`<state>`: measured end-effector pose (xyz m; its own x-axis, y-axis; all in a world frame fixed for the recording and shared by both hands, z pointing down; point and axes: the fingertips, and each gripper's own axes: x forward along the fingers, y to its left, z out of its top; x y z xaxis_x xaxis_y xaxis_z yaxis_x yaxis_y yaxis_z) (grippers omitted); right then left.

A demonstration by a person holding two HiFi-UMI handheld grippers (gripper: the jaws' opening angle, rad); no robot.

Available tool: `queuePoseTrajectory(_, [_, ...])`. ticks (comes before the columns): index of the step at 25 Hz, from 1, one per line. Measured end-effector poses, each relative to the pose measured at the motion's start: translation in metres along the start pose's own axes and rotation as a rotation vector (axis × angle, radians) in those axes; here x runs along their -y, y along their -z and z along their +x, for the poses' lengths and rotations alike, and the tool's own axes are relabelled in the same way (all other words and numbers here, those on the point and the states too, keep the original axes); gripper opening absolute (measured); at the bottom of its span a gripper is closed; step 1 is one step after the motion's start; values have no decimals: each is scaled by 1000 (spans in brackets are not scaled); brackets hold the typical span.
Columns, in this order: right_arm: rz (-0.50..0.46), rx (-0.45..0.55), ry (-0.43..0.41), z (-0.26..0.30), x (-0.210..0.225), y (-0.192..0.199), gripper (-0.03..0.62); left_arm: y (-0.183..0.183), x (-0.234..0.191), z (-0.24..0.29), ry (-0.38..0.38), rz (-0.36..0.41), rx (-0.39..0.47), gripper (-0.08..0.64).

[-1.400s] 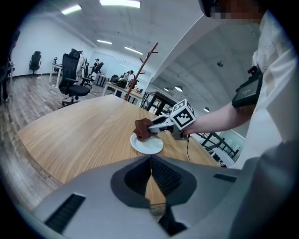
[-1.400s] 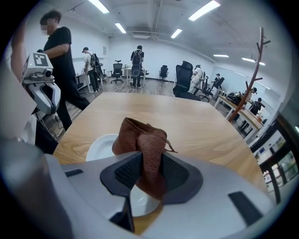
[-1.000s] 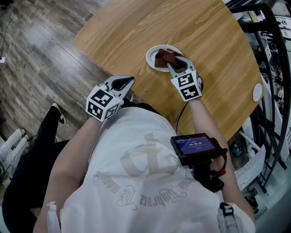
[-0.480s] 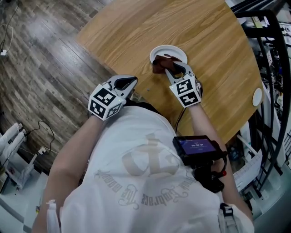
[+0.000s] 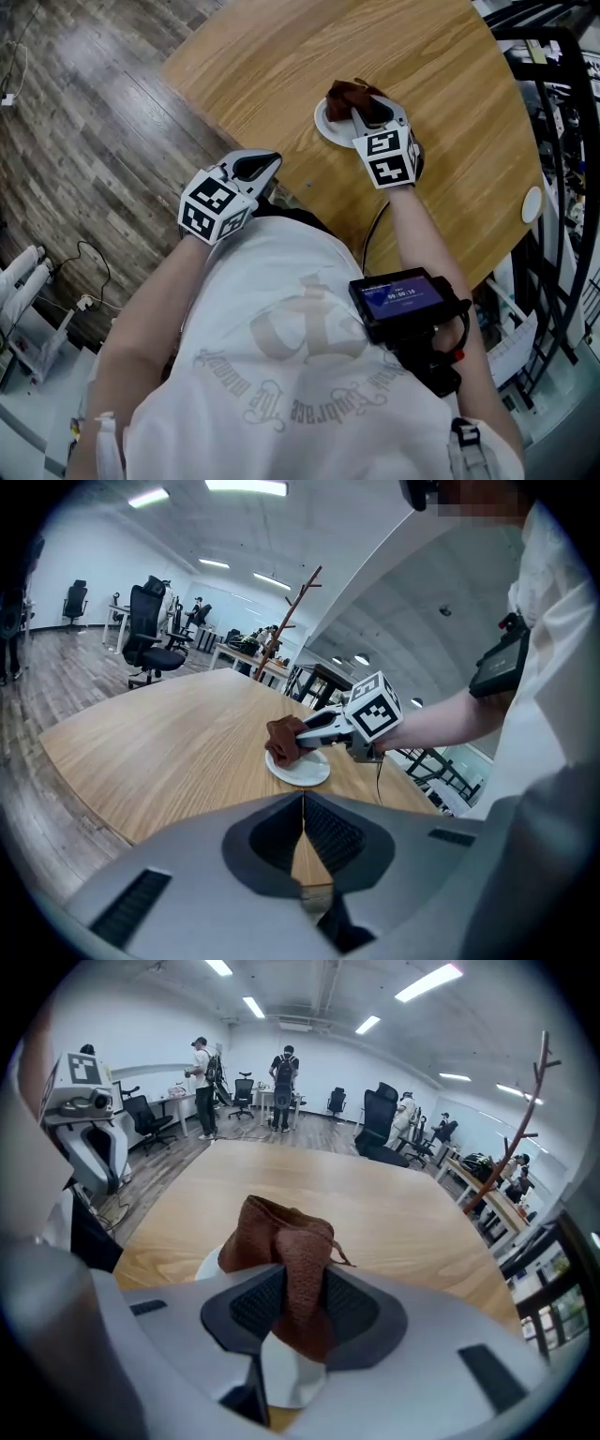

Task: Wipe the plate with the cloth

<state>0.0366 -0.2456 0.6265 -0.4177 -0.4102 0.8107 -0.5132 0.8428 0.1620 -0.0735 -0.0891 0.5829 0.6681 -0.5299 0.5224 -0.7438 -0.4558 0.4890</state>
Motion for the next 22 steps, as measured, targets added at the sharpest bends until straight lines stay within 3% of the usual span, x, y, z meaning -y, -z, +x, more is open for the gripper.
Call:
queuePoseTrajectory(3, [39,20,16,2,3,-10,127,0,0,2,3,-3,0,14])
queuePoseTrajectory(11, [61,54,-121,0,-39,-16,127,2,-2,-2,12,4,-3,14])
queuePoseTrajectory(18, [-44,69,-227,-11,-71,-5,127,3,-1,1,27,18,-9,14])
queuePoseTrajectory(22, [-123,47,-242,-22,-74,13,127,6,10,2,41,26,-15,14])
